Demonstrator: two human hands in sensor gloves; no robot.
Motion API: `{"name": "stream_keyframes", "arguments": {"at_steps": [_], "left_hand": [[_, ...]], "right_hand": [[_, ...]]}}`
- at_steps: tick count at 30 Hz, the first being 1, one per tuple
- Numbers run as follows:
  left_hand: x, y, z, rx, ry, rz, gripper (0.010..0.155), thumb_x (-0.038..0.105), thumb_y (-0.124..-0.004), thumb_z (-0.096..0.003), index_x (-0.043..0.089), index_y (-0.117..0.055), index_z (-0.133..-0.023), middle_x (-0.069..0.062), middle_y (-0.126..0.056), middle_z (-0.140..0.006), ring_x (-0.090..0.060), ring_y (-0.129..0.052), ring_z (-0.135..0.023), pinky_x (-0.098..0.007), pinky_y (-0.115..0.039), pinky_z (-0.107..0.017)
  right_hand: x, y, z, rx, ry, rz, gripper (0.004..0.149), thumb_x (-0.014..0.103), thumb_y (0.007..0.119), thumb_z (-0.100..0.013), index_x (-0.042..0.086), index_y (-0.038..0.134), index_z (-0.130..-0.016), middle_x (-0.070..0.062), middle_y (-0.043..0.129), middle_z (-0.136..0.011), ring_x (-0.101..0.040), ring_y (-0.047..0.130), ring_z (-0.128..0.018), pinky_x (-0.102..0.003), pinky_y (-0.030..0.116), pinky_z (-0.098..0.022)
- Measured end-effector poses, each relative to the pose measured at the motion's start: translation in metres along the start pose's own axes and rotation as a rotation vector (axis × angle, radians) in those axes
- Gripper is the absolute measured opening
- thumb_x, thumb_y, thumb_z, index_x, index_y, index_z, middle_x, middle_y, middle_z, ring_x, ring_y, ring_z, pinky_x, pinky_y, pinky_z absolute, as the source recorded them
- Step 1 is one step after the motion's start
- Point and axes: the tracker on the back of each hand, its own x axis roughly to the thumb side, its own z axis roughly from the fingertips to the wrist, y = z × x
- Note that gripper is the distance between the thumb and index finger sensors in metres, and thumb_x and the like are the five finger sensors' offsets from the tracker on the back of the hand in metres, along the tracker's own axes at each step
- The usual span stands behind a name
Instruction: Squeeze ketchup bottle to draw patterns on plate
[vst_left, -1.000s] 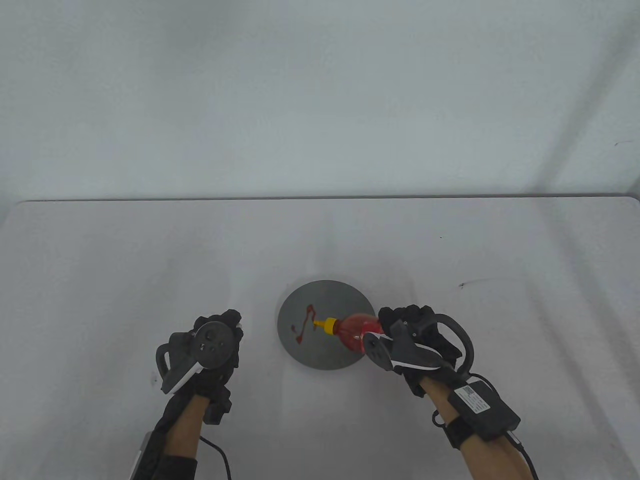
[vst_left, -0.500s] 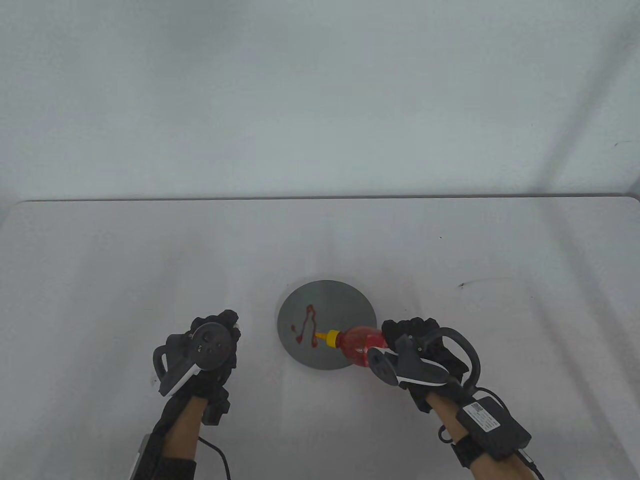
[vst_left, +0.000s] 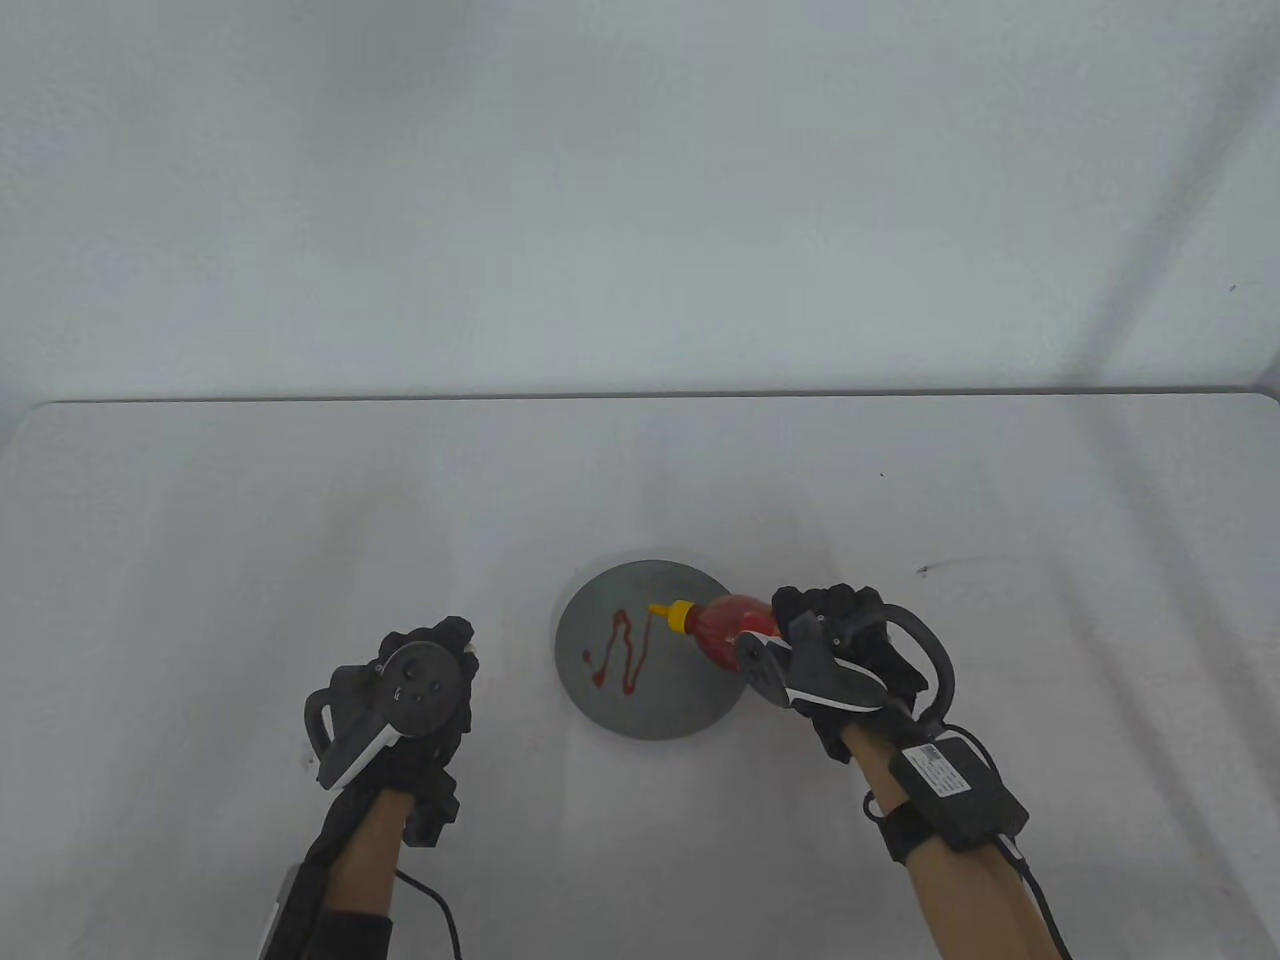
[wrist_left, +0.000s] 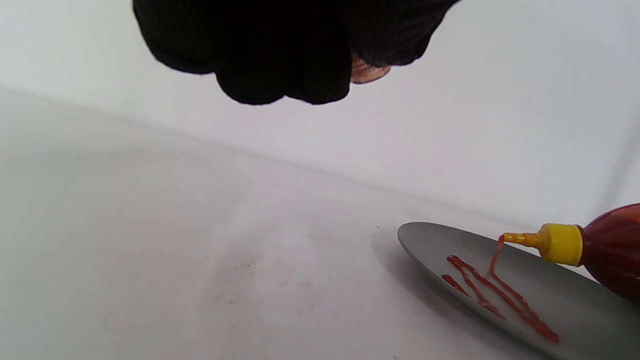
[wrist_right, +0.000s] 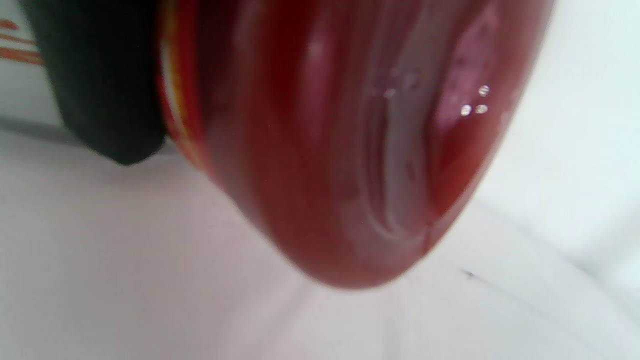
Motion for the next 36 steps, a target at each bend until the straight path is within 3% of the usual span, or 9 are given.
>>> {"name": "stream_keyframes", "arguments": {"at_steps": [1, 8, 25, 30, 36], "left_hand": [[0.0, 0.0, 0.0, -0.002, 0.002, -0.002, 0.049, 0.031, -0.07, -0.0562, 0.012, -0.066, -0.101, -0.012, -0.087, -0.089, -0.028, -0.091, -0.076, -0.052, -0.078, -0.058], [-0.002, 0.0, 0.0, 0.004, 0.011, 0.001, 0.049, 0.031, -0.07, -0.0563, 0.012, -0.066, -0.101, -0.012, -0.087, -0.089, -0.028, -0.091, -0.076, -0.052, -0.078, -0.058], [-0.002, 0.005, 0.004, 0.035, 0.01, 0.0, 0.049, 0.031, -0.07, -0.0561, 0.012, -0.066, -0.101, -0.012, -0.087, -0.089, -0.028, -0.091, -0.076, -0.052, -0.078, -0.058], [-0.002, 0.005, 0.005, 0.038, 0.009, 0.001, 0.049, 0.031, -0.07, -0.056, 0.012, -0.066, -0.101, -0.012, -0.087, -0.088, -0.028, -0.091, -0.075, -0.052, -0.078, -0.058], [-0.003, 0.005, 0.006, 0.044, 0.017, 0.005, 0.049, 0.031, -0.07, -0.0559, 0.012, -0.066, -0.101, -0.012, -0.087, -0.088, -0.028, -0.091, -0.075, -0.052, -0.078, -0.058]], "right_hand": [[-0.001, 0.001, -0.002, -0.042, -0.002, 0.005, 0.093, 0.06, 0.102, -0.037, 0.012, 0.059, -0.103, -0.02, 0.084, -0.094, -0.039, 0.086, -0.076, -0.064, 0.073, -0.065], [-0.006, 0.0, 0.004, 0.006, -0.006, 0.01, 0.093, 0.061, 0.101, -0.037, 0.013, 0.058, -0.104, -0.019, 0.084, -0.094, -0.038, 0.086, -0.076, -0.063, 0.073, -0.065], [0.005, 0.0, 0.07, -0.019, -0.067, -0.021, 0.093, 0.061, 0.101, -0.037, 0.012, 0.059, -0.103, -0.019, 0.085, -0.093, -0.038, 0.087, -0.075, -0.063, 0.074, -0.065], [0.002, -0.001, 0.075, -0.016, -0.048, -0.027, 0.093, 0.061, 0.101, -0.037, 0.012, 0.058, -0.104, -0.02, 0.084, -0.093, -0.038, 0.086, -0.075, -0.063, 0.074, -0.065], [-0.001, 0.002, 0.064, -0.032, -0.031, 0.008, 0.093, 0.061, 0.101, -0.037, 0.012, 0.058, -0.104, -0.02, 0.084, -0.093, -0.038, 0.086, -0.075, -0.063, 0.073, -0.065]]}}
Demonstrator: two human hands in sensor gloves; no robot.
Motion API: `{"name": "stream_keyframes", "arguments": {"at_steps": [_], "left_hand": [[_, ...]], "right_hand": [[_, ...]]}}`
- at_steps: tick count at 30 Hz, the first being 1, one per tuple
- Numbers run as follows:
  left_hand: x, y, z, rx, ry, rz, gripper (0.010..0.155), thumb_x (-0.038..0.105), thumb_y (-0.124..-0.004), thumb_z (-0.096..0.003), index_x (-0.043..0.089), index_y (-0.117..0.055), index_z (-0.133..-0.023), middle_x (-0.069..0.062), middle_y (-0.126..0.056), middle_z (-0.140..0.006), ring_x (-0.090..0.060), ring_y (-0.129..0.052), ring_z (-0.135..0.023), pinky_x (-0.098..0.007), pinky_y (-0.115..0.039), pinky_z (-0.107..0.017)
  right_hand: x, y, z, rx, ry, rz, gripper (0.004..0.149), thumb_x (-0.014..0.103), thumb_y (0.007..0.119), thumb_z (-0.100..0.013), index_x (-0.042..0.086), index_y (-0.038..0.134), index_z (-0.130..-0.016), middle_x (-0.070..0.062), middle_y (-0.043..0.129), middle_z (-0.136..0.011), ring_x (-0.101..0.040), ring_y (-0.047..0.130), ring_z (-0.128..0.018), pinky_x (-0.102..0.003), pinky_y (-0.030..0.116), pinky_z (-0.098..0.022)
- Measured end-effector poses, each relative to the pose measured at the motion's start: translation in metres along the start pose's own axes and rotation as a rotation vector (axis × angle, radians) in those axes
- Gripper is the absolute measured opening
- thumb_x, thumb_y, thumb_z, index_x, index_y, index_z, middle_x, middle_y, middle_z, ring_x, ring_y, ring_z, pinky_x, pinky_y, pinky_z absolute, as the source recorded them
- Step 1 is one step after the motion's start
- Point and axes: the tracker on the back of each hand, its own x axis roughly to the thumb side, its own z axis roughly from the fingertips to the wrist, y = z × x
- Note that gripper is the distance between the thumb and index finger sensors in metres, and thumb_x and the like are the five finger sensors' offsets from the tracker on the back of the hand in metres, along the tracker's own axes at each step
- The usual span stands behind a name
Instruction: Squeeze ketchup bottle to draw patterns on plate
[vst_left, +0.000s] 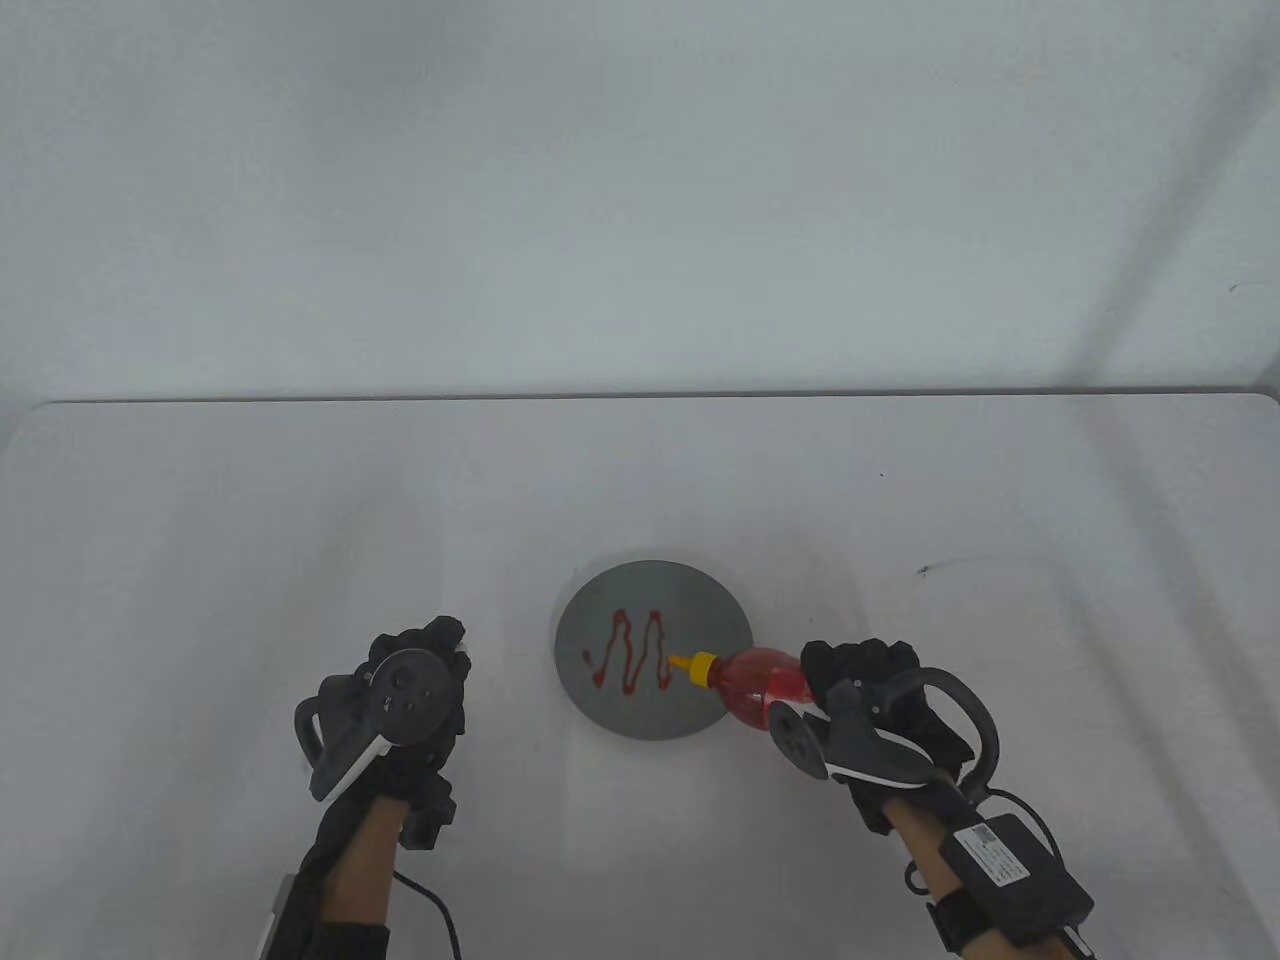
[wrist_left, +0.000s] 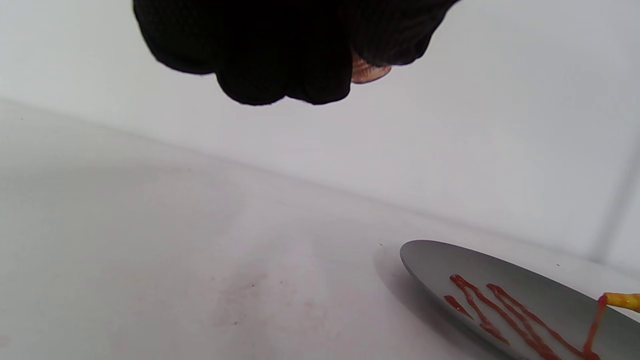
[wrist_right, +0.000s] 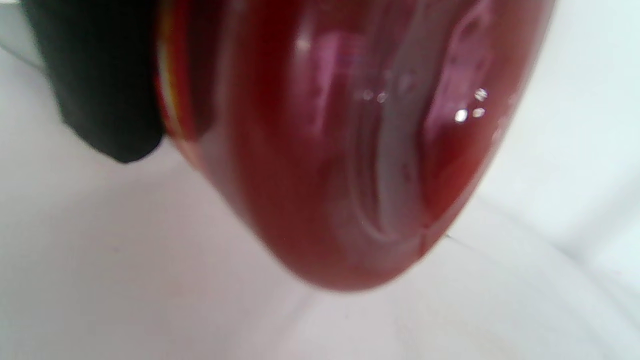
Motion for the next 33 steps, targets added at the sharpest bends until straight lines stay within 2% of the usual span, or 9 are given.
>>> {"name": "stream_keyframes", "arguments": {"at_steps": [2, 3, 5, 6, 7, 12, 17, 25, 33], "left_hand": [[-0.001, 0.0, 0.0, 0.0, 0.004, 0.0, 0.049, 0.031, -0.07, -0.056, 0.012, -0.066, -0.101, -0.012, -0.087, -0.088, -0.028, -0.091, -0.076, -0.052, -0.078, -0.058], [-0.002, 0.0, 0.0, 0.0, 0.007, 0.0, 0.049, 0.031, -0.07, -0.0559, 0.012, -0.066, -0.101, -0.012, -0.087, -0.088, -0.028, -0.091, -0.075, -0.052, -0.078, -0.058], [-0.002, 0.0, -0.001, -0.002, 0.008, 0.003, 0.049, 0.031, -0.07, -0.056, 0.012, -0.066, -0.101, -0.012, -0.087, -0.088, -0.028, -0.091, -0.076, -0.052, -0.078, -0.058], [-0.002, 0.0, -0.001, -0.001, 0.012, 0.002, 0.049, 0.031, -0.07, -0.056, 0.012, -0.066, -0.101, -0.012, -0.087, -0.088, -0.028, -0.091, -0.076, -0.052, -0.078, -0.058], [-0.003, 0.0, -0.002, -0.001, 0.013, 0.005, 0.049, 0.031, -0.07, -0.056, 0.012, -0.066, -0.101, -0.012, -0.087, -0.088, -0.028, -0.091, -0.076, -0.052, -0.078, -0.058], [-0.002, 0.002, -0.004, 0.008, 0.007, 0.002, 0.049, 0.031, -0.07, -0.056, 0.012, -0.066, -0.101, -0.012, -0.087, -0.089, -0.028, -0.091, -0.076, -0.052, -0.078, -0.058], [-0.003, 0.001, -0.004, 0.006, 0.01, -0.002, 0.049, 0.031, -0.07, -0.0561, 0.012, -0.066, -0.101, -0.012, -0.087, -0.089, -0.028, -0.091, -0.076, -0.052, -0.078, -0.058], [-0.002, 0.001, -0.003, 0.007, 0.006, -0.012, 0.049, 0.031, -0.07, -0.0561, 0.012, -0.066, -0.101, -0.012, -0.087, -0.089, -0.028, -0.091, -0.076, -0.052, -0.078, -0.058], [-0.003, 0.002, -0.002, 0.011, 0.015, -0.006, 0.049, 0.031, -0.07, -0.056, 0.012, -0.066, -0.101, -0.012, -0.087, -0.088, -0.028, -0.091, -0.076, -0.052, -0.078, -0.058]], "right_hand": [[-0.005, 0.001, -0.007, 0.025, 0.025, -0.001, 0.093, 0.061, 0.101, -0.038, 0.012, 0.058, -0.104, -0.02, 0.084, -0.093, -0.038, 0.086, -0.075, -0.063, 0.074, -0.065], [-0.006, 0.002, -0.009, -0.018, 0.007, -0.001, 0.093, 0.061, 0.101, -0.037, 0.012, 0.059, -0.103, -0.02, 0.084, -0.093, -0.038, 0.086, -0.075, -0.063, 0.074, -0.065], [-0.01, 0.003, -0.016, 0.016, 0.033, -0.014, 0.093, 0.061, 0.101, -0.038, 0.012, 0.058, -0.104, -0.02, 0.084, -0.093, -0.038, 0.086, -0.075, -0.063, 0.073, -0.065], [-0.01, 0.003, -0.019, -0.024, 0.014, -0.007, 0.093, 0.061, 0.101, -0.037, 0.011, 0.059, -0.103, -0.02, 0.085, -0.093, -0.038, 0.086, -0.074, -0.063, 0.074, -0.065], [-0.012, 0.002, -0.024, 0.011, 0.032, 0.0, 0.092, 0.061, 0.101, -0.038, 0.012, 0.059, -0.103, -0.02, 0.085, -0.093, -0.038, 0.086, -0.074, -0.063, 0.074, -0.065], [-0.015, 0.003, -0.04, 0.004, 0.043, 0.037, 0.092, 0.061, 0.101, -0.037, 0.011, 0.059, -0.103, -0.02, 0.085, -0.092, -0.038, 0.086, -0.074, -0.063, 0.074, -0.065], [-0.021, 0.006, -0.046, 0.004, 0.063, 0.044, 0.092, 0.061, 0.101, -0.037, 0.011, 0.059, -0.103, -0.02, 0.085, -0.092, -0.038, 0.086, -0.074, -0.063, 0.074, -0.065], [-0.026, 0.012, -0.024, 0.019, 0.053, 0.018, 0.092, 0.061, 0.101, -0.037, 0.012, 0.06, -0.103, -0.02, 0.085, -0.092, -0.038, 0.087, -0.074, -0.062, 0.074, -0.065], [-0.023, 0.014, 0.011, 0.031, 0.027, 0.018, 0.092, 0.061, 0.101, -0.037, 0.012, 0.06, -0.103, -0.019, 0.086, -0.092, -0.037, 0.087, -0.074, -0.062, 0.075, -0.064]]}}
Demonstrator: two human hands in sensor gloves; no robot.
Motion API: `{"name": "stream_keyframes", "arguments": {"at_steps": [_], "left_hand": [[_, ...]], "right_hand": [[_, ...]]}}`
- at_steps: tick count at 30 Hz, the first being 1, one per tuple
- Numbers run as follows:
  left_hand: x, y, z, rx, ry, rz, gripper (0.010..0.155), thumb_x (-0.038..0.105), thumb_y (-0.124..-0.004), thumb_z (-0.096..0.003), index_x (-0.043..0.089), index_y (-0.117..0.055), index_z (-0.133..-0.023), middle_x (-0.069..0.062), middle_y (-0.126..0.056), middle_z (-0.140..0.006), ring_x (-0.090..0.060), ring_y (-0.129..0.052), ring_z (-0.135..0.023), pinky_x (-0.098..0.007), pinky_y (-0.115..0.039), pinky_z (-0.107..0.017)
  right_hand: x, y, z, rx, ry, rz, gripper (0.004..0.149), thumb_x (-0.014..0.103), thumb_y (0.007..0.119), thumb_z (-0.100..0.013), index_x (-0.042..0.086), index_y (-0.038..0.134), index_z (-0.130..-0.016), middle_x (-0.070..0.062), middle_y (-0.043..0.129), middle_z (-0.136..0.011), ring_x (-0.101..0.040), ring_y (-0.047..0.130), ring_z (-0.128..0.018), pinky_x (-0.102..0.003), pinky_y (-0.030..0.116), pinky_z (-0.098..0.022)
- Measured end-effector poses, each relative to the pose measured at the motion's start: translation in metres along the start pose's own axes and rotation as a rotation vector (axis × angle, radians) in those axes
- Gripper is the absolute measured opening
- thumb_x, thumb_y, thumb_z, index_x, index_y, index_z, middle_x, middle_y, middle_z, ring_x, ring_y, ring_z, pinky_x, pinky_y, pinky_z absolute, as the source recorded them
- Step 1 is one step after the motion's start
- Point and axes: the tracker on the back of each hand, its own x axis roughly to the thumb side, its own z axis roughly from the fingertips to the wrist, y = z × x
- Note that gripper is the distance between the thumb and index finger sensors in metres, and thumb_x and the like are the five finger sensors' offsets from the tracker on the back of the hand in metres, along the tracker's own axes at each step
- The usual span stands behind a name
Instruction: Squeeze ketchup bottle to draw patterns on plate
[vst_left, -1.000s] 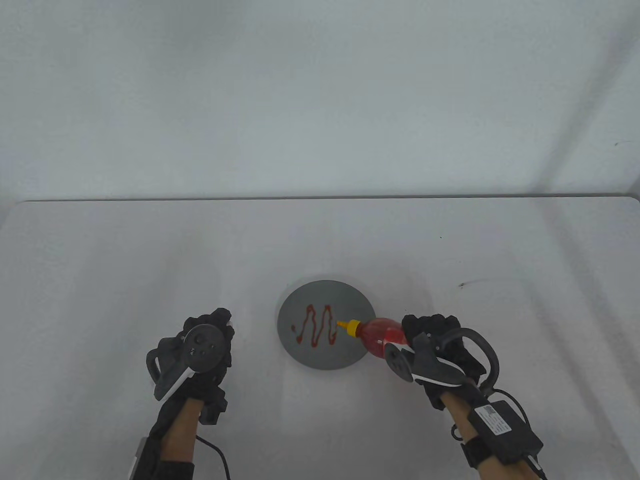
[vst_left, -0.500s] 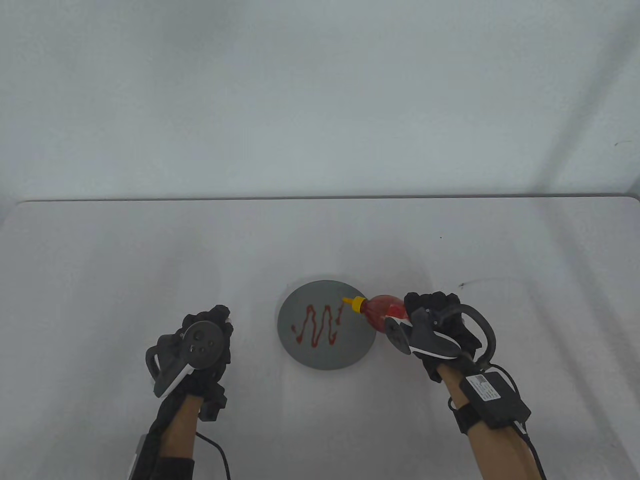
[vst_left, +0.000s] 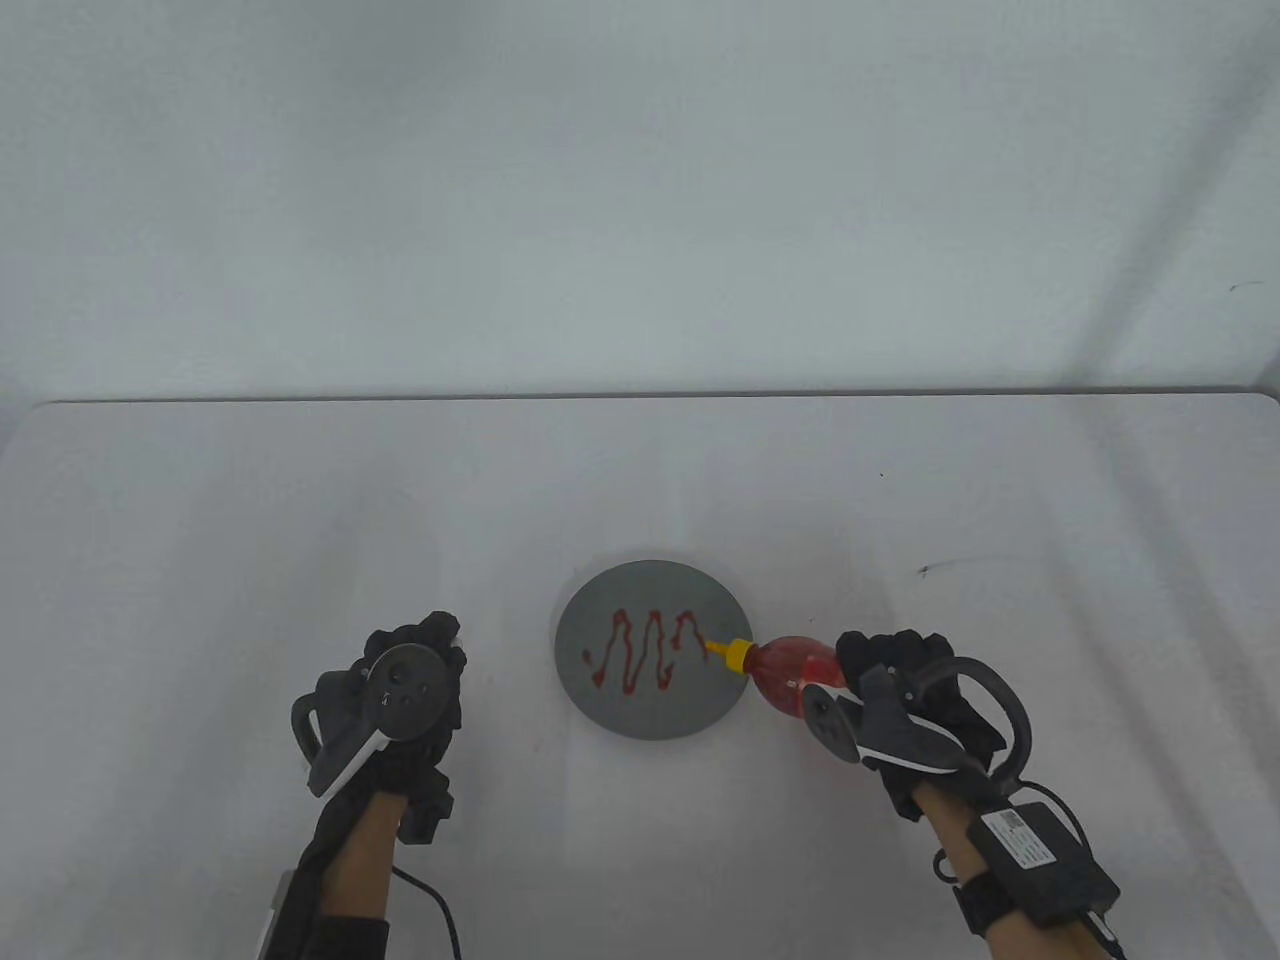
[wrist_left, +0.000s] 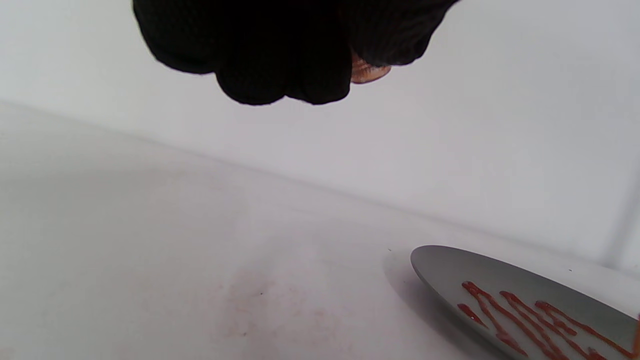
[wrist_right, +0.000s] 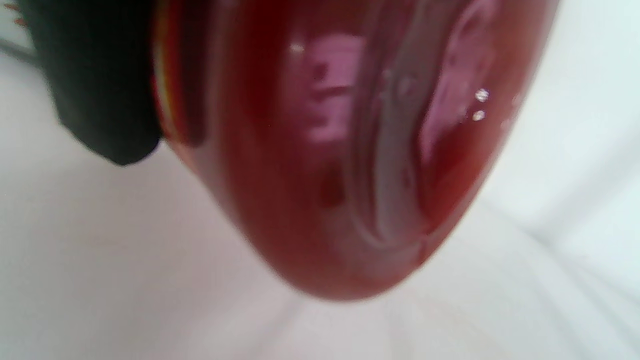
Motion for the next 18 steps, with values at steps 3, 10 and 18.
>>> {"name": "stream_keyframes", "arguments": {"at_steps": [3, 10, 18], "left_hand": [[0.0, 0.0, 0.001, 0.003, 0.001, 0.0, 0.049, 0.031, -0.07, -0.056, 0.012, -0.066, -0.101, -0.012, -0.087, -0.088, -0.028, -0.091, -0.075, -0.052, -0.078, -0.058], [-0.001, 0.001, 0.001, 0.012, 0.008, -0.005, 0.049, 0.031, -0.07, -0.0559, 0.012, -0.066, -0.101, -0.012, -0.087, -0.088, -0.028, -0.091, -0.076, -0.052, -0.078, -0.058], [-0.002, 0.0, -0.001, 0.001, 0.02, -0.008, 0.049, 0.031, -0.07, -0.056, 0.012, -0.066, -0.101, -0.012, -0.087, -0.088, -0.028, -0.091, -0.076, -0.052, -0.078, -0.058]], "right_hand": [[-0.001, 0.001, 0.009, -0.002, 0.007, -0.017, 0.092, 0.061, 0.101, -0.037, 0.012, 0.06, -0.103, -0.019, 0.085, -0.092, -0.038, 0.087, -0.073, -0.063, 0.074, -0.064], [-0.011, 0.005, 0.004, -0.022, 0.055, -0.007, 0.092, 0.061, 0.101, -0.037, 0.01, 0.06, -0.102, -0.02, 0.086, -0.091, -0.038, 0.087, -0.073, -0.063, 0.075, -0.064], [-0.022, 0.011, -0.013, -0.017, 0.087, 0.024, 0.092, 0.061, 0.101, -0.038, 0.01, 0.06, -0.102, -0.02, 0.086, -0.092, -0.038, 0.087, -0.073, -0.063, 0.075, -0.064]]}}
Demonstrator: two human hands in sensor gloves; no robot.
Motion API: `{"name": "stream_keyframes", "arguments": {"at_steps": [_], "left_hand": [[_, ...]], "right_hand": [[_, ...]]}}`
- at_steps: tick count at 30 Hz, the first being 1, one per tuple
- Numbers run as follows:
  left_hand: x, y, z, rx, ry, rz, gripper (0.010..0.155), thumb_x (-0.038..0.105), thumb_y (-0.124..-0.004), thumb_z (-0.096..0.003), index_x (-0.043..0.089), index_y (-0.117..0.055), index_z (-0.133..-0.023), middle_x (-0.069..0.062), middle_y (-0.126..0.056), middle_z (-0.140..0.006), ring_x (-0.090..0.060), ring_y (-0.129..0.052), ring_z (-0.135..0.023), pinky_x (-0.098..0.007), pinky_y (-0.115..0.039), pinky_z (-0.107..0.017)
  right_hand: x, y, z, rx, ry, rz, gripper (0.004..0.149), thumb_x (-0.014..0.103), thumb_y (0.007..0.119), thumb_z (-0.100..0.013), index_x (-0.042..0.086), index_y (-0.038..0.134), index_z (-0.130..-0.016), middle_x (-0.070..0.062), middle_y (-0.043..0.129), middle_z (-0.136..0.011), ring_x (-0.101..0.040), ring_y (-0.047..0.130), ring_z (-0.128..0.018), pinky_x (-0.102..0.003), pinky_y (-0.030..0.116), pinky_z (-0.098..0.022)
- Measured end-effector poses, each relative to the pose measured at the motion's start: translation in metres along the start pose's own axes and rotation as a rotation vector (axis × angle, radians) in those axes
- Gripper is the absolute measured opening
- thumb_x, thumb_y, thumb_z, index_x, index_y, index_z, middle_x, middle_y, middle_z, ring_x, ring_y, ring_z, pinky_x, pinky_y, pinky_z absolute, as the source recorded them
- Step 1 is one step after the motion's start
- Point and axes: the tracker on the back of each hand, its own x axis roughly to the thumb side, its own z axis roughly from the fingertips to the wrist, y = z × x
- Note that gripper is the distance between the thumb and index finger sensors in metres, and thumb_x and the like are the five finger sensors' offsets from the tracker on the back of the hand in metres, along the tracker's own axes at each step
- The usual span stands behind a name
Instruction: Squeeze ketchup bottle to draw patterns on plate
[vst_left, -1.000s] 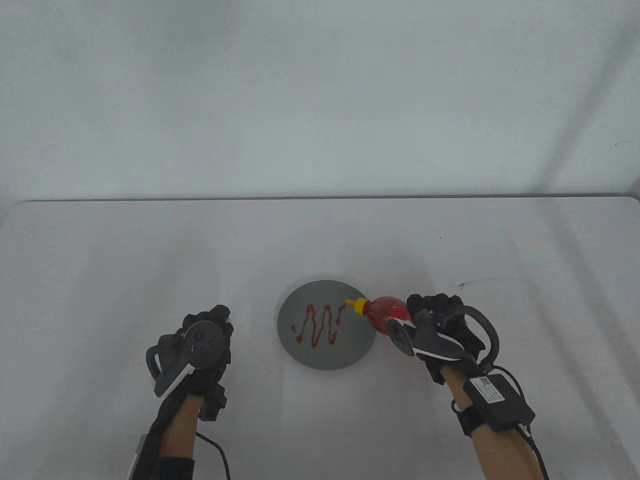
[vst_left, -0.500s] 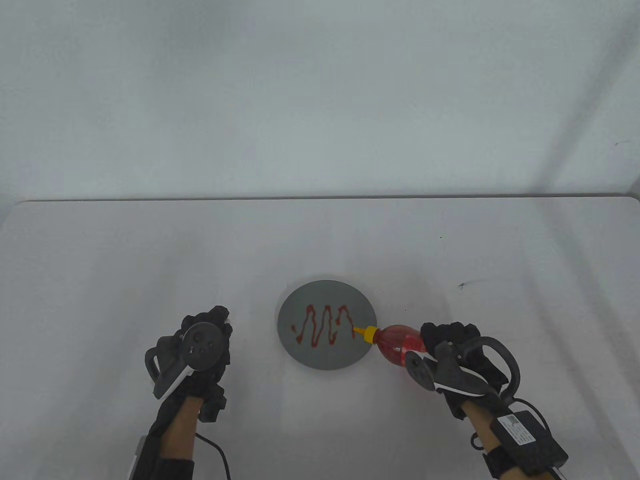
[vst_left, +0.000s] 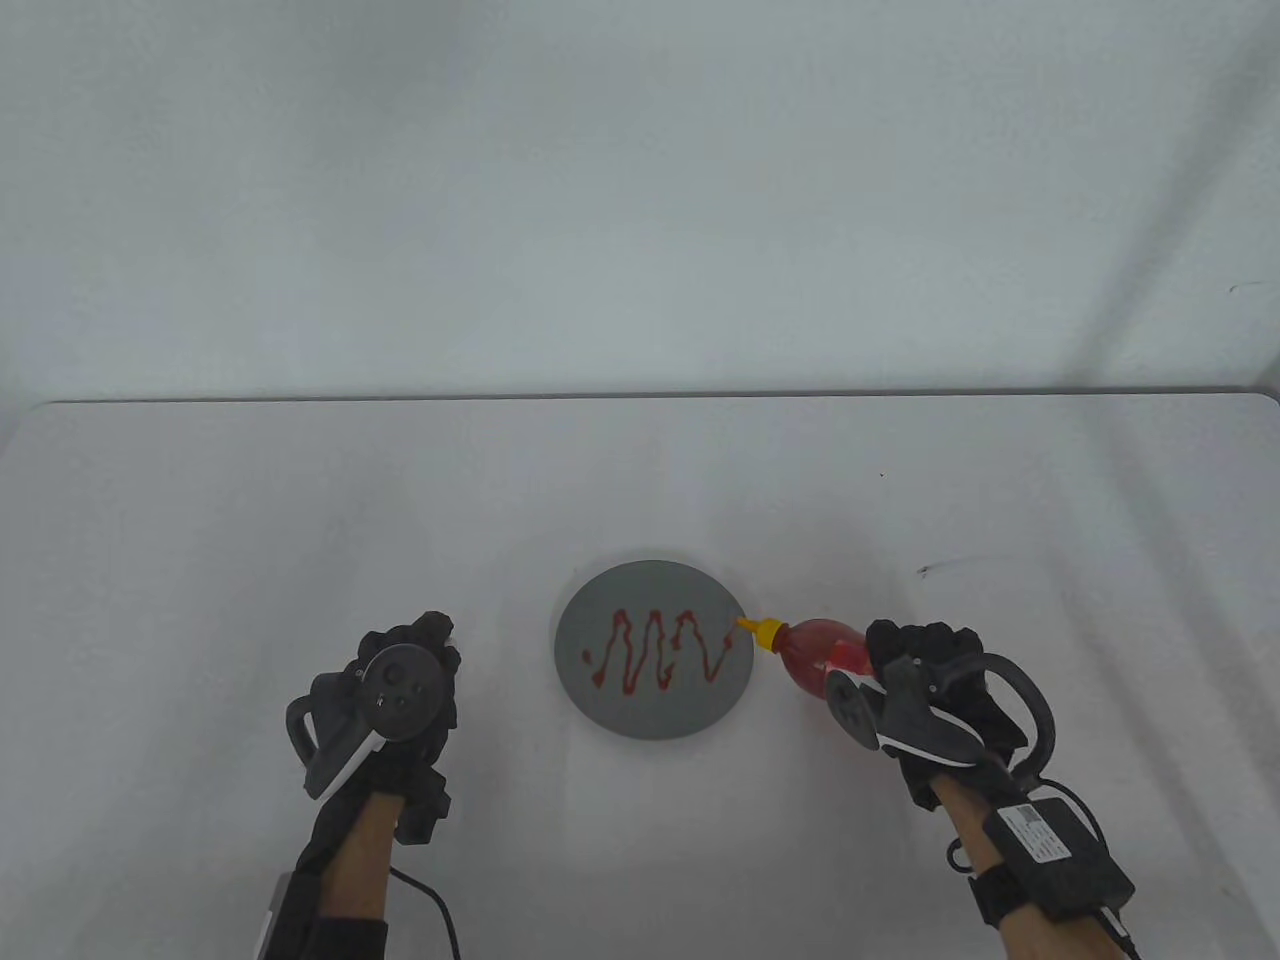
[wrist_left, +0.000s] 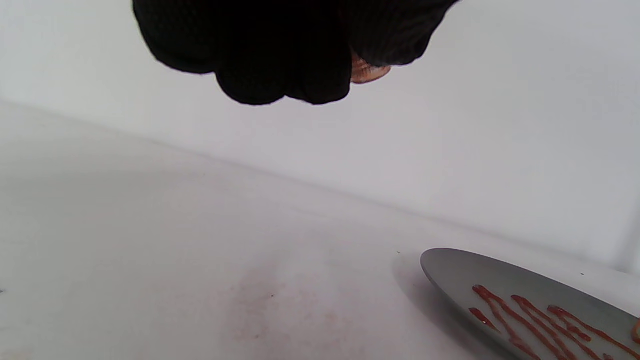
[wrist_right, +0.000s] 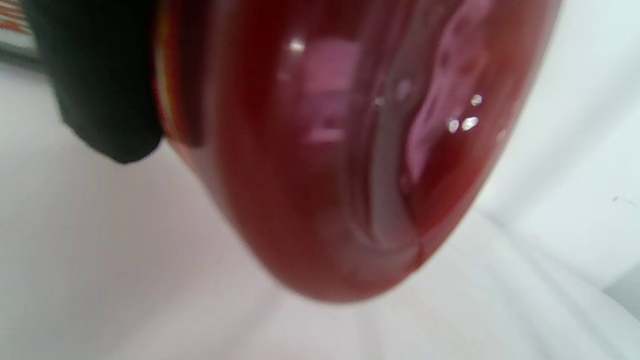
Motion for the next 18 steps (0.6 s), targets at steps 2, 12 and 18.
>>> {"name": "stream_keyframes", "arguments": {"at_steps": [2, 12, 18], "left_hand": [[0.0, 0.0, 0.0, -0.003, 0.001, -0.001, 0.049, 0.031, -0.07, -0.056, 0.012, -0.066, -0.101, -0.012, -0.087, -0.089, -0.028, -0.091, -0.076, -0.052, -0.078, -0.058], [0.001, 0.0, 0.003, -0.006, -0.007, 0.001, 0.049, 0.031, -0.07, -0.056, 0.012, -0.066, -0.101, -0.012, -0.086, -0.089, -0.028, -0.091, -0.076, -0.052, -0.078, -0.058], [0.009, 0.0, 0.004, -0.017, -0.038, -0.023, 0.049, 0.031, -0.07, -0.056, 0.012, -0.066, -0.101, -0.012, -0.086, -0.089, -0.028, -0.09, -0.076, -0.052, -0.078, -0.058]], "right_hand": [[-0.003, 0.002, 0.0, 0.025, 0.028, -0.054, 0.094, 0.062, 0.1, -0.038, 0.01, 0.058, -0.104, -0.021, 0.084, -0.094, -0.039, 0.085, -0.075, -0.063, 0.073, -0.065], [-0.009, 0.015, 0.014, -0.011, 0.077, -0.228, 0.099, 0.066, 0.097, -0.04, 0.007, 0.053, -0.106, -0.024, 0.079, -0.098, -0.042, 0.083, -0.079, -0.065, 0.071, -0.065], [-0.02, 0.023, 0.028, -0.11, 0.13, -0.41, 0.099, 0.066, 0.097, -0.04, 0.007, 0.053, -0.107, -0.024, 0.079, -0.099, -0.042, 0.083, -0.078, -0.066, 0.071, -0.064]]}}
